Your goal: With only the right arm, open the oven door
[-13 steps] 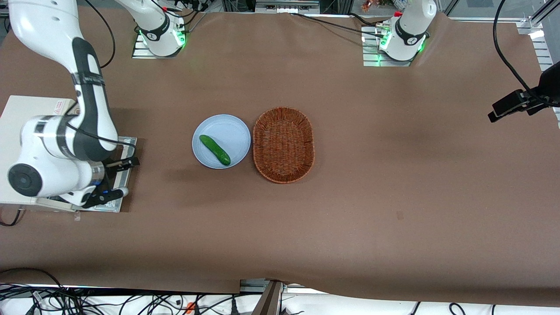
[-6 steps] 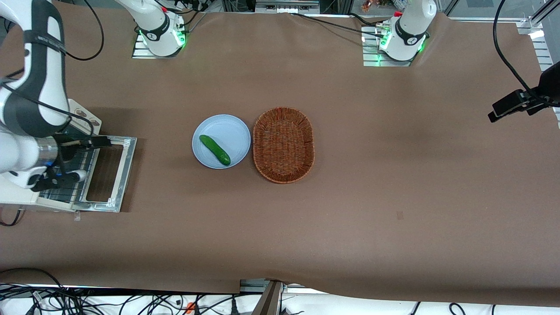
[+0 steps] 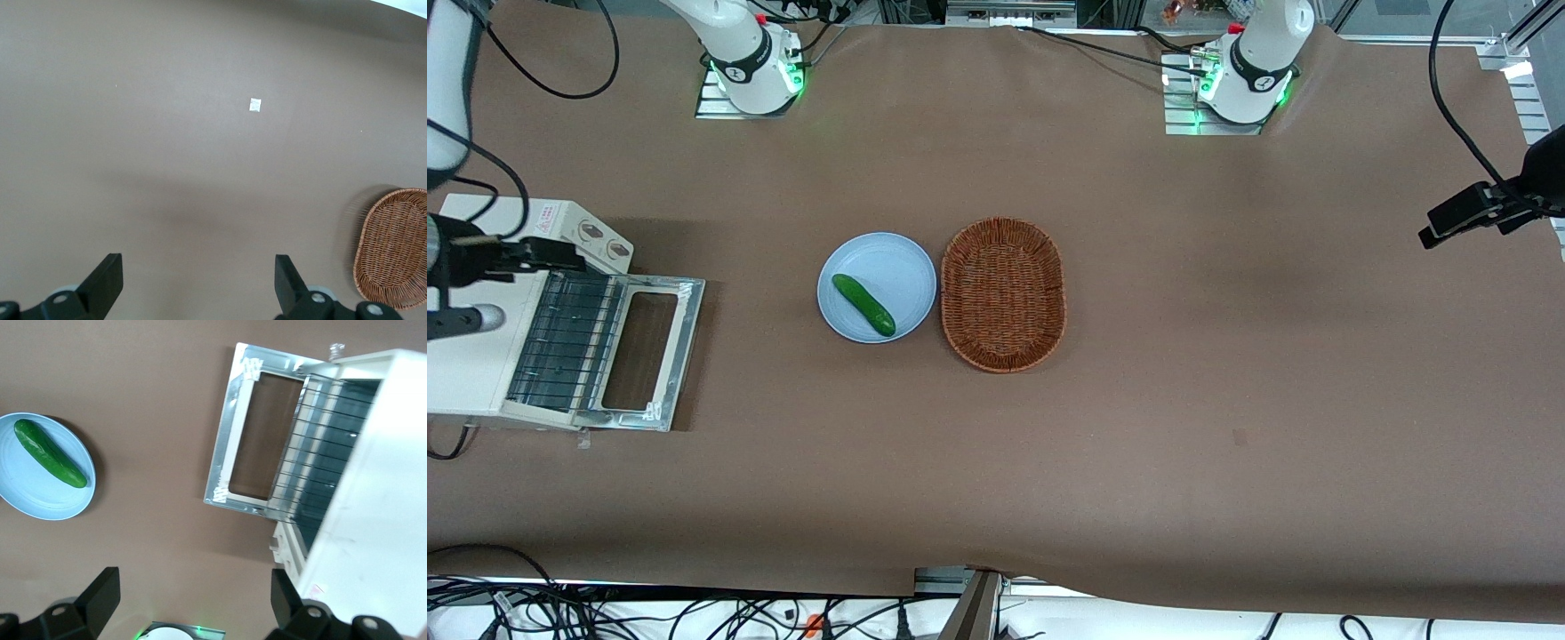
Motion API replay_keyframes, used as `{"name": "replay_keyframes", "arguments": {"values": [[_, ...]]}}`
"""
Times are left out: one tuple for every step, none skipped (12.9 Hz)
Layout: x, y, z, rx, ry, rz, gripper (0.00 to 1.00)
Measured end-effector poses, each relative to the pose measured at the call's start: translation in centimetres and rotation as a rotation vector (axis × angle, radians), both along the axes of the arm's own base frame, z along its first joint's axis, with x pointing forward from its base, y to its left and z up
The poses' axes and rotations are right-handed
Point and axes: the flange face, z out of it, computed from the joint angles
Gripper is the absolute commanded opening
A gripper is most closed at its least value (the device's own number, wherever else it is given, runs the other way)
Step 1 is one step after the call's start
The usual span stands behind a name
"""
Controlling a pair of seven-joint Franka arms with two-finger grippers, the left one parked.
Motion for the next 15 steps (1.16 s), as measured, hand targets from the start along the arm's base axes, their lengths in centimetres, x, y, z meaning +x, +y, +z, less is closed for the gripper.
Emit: {"name": "replay_keyframes", "arguments": {"values": [[-0.6,-0.3,1.4,-0.003,-0.021,-0.005,1.00],[-1.1,-0.8,2.7,-0.003,-0.041,-0.014,1.00],[-1.6,-1.5,3.6,-0.004,-0.056,-0.025,1.00],[-2.1,-2.2,4.3,-0.004,-0.066,-0.037,1.00],[-2.4,-2.7,4.8,-0.007,-0.073,-0.046,1.00],[-2.6,-3.2,5.1,-0.017,-0.076,-0.051,1.00],[-2.7,-3.4,5.3,-0.031,-0.077,-0.052,1.00],[-2.8,-3.4,5.5,-0.035,-0.079,-0.051,1.00],[-2.9,-3.3,5.6,-0.035,-0.082,-0.049,1.00],[-3.0,-3.0,5.8,-0.033,-0.084,-0.044,1.00],[-3.0,-2.8,5.9,-0.032,-0.086,-0.039,1.00],[-3.0,-2.6,6.0,-0.031,-0.086,-0.036,1.00],[-3.0,-2.5,6.0,-0.031,-0.087,-0.035,1.00],[-3.0,-2.5,6.0,-0.031,-0.087,-0.035,1.00],[-3.0,-2.5,6.0,-0.031,-0.087,-0.035,1.00]]}}
